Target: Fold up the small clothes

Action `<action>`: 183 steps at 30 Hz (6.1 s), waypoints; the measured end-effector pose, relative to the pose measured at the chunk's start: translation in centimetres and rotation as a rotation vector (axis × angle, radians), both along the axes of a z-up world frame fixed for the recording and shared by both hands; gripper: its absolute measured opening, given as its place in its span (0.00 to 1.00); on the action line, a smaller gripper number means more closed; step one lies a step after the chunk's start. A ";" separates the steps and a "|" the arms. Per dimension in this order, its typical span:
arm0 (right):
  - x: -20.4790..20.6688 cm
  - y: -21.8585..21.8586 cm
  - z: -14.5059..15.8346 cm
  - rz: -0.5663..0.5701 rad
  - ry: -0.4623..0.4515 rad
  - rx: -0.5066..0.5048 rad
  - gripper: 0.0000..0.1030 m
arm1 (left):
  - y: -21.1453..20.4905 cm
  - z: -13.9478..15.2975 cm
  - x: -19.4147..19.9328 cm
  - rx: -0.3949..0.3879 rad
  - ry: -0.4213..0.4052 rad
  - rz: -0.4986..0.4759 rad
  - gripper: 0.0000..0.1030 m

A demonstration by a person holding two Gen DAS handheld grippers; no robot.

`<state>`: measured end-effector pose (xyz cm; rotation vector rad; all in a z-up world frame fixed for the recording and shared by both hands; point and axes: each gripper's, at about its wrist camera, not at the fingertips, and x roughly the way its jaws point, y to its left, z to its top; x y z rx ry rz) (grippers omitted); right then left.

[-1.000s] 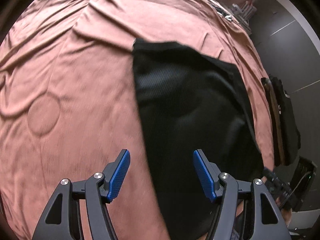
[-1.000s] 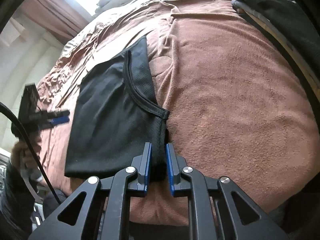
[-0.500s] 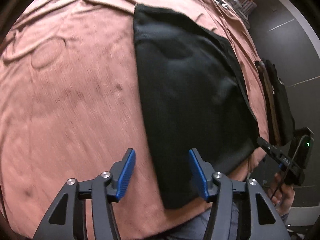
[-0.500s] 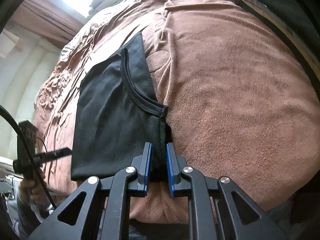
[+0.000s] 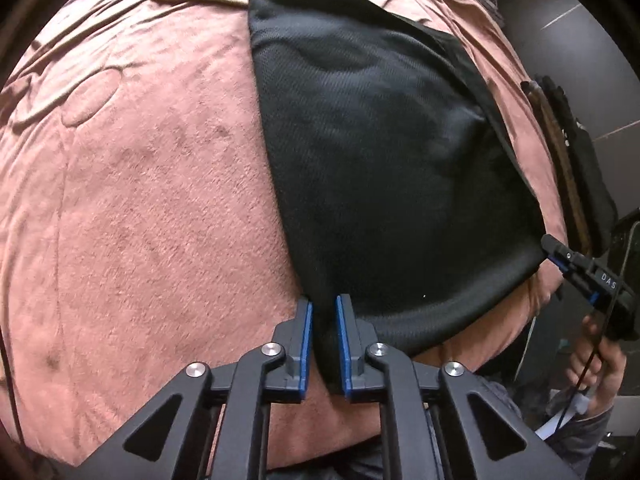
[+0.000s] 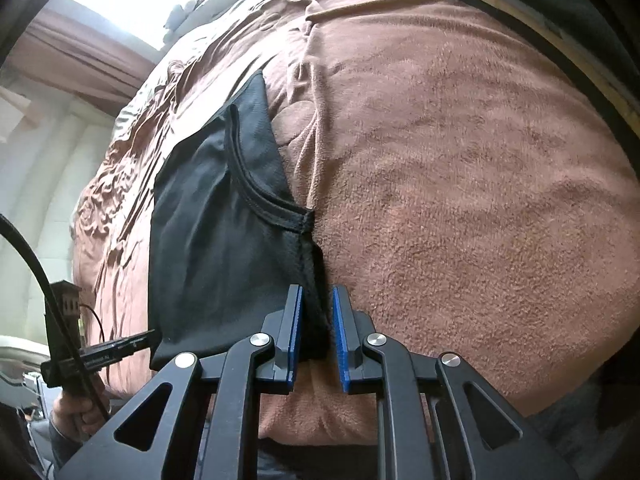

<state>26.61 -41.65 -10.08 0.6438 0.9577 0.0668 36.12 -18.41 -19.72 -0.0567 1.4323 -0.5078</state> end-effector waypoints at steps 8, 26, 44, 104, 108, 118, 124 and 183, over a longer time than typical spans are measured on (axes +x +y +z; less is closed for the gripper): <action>-0.3 0.6 0.0 0.020 -0.001 -0.009 0.12 | 2.2 -0.3 0.2 -0.024 0.025 0.025 0.05; -0.8 2.4 1.5 0.056 -0.011 -0.087 0.09 | 5.4 0.6 -0.2 -0.139 0.072 0.052 0.42; 0.0 1.7 -1.0 0.054 0.002 -0.023 0.12 | 4.8 -1.5 -1.2 -0.255 0.219 0.132 0.15; 18.1 3.3 -2.6 0.277 -0.074 0.144 0.53 | 6.8 -1.2 11.4 -0.303 0.034 0.215 0.45; 20.0 3.6 -2.9 0.300 -0.082 0.147 0.45 | 6.7 -0.9 12.9 -0.313 0.013 0.212 0.40; 23.6 4.4 -3.9 0.337 -0.083 0.183 0.41 | 5.8 -1.7 16.4 -0.346 0.014 0.224 0.31; 25.5 5.0 -4.5 0.359 -0.079 0.191 0.35 | 5.2 -2.1 18.4 -0.369 0.016 0.231 0.29; -6.6 17.5 23.7 0.435 -0.443 -0.342 0.08 | 13.3 28.1 -1.6 -0.489 -0.521 0.197 0.11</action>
